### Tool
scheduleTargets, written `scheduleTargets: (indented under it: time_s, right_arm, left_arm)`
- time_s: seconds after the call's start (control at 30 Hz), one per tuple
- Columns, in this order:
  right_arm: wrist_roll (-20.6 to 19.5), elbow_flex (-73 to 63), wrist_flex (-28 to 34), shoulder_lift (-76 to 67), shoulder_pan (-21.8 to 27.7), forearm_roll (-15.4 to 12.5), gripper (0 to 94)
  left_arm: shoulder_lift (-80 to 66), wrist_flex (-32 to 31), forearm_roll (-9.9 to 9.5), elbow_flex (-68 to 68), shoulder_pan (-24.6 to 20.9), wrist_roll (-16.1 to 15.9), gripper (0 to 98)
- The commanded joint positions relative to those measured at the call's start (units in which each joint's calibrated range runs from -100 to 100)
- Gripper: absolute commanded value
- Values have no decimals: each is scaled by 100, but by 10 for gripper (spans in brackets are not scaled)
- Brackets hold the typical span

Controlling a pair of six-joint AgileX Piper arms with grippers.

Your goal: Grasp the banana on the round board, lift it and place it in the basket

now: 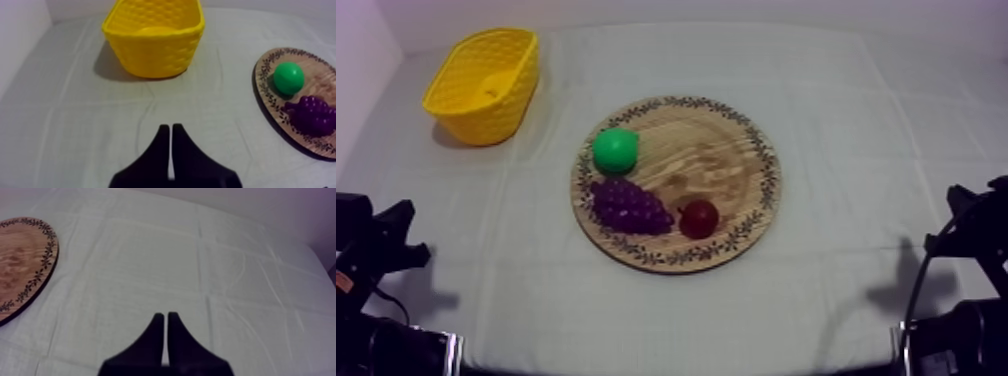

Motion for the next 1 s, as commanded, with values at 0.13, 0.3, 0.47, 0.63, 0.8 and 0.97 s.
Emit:
scheduleTargets:
  time_s: [0.13, 0.3, 0.47, 0.63, 0.8, 0.97]
  right_arm:
    - [0, 5, 1, -5, 0, 1, 4]
    - [1, 5, 1, -5, 0, 1, 4]
    - [1, 5, 1, -5, 0, 1, 4]
    - [1, 5, 1, -5, 0, 1, 4]
    - [1, 5, 1, -5, 0, 1, 4]
    - [1, 5, 1, -5, 0, 1, 4]
  left_arm:
    - [-317, -138, -14, 61, 52, 595, 1]
    - [-409, -287, -22, 111, 92, 958, 1]
    - [-425, -314, -24, 119, 100, 995, 1]
    - [-428, -318, -24, 120, 101, 998, 1]
    - [-428, -319, -24, 120, 101, 1003, 1]
    - [-428, -319, -24, 120, 101, 1004, 1]
